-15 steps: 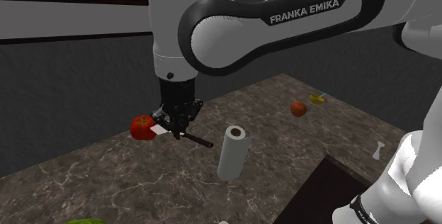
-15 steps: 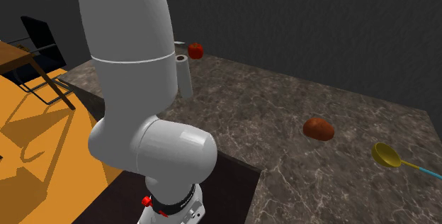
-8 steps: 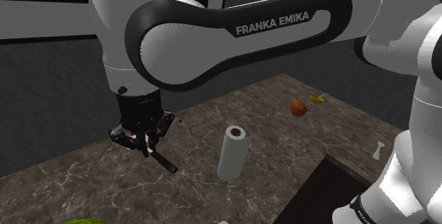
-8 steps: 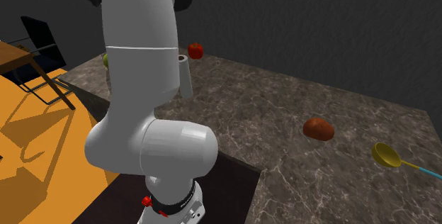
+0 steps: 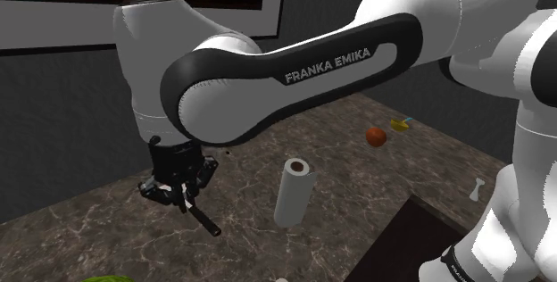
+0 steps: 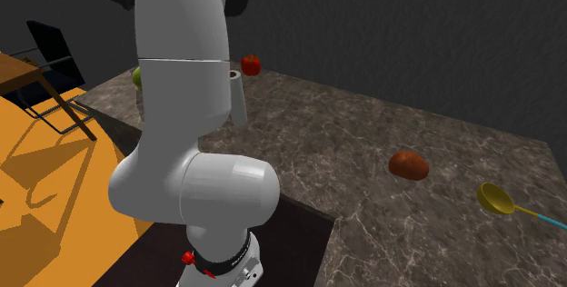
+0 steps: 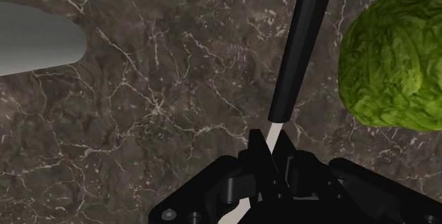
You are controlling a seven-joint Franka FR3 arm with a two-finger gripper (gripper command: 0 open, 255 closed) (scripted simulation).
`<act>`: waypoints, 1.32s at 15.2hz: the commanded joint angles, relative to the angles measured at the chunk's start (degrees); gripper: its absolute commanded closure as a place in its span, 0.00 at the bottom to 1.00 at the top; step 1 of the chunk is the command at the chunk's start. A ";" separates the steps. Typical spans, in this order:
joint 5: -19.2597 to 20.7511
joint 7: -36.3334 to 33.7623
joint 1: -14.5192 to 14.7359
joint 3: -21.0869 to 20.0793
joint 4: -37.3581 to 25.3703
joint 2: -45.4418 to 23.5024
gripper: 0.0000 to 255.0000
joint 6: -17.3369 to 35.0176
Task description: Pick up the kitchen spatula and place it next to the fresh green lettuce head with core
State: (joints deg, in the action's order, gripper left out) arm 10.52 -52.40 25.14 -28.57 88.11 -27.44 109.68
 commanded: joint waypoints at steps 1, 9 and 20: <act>0.30 0.02 -0.06 0.20 0.84 -0.60 1.00 1.42; 1.48 -0.56 0.18 0.90 3.85 -2.84 1.00 6.45; 3.49 -1.52 0.92 2.22 6.45 -6.90 1.00 12.82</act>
State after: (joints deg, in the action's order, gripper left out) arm 13.78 -53.76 25.90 -26.49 94.42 -33.88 121.91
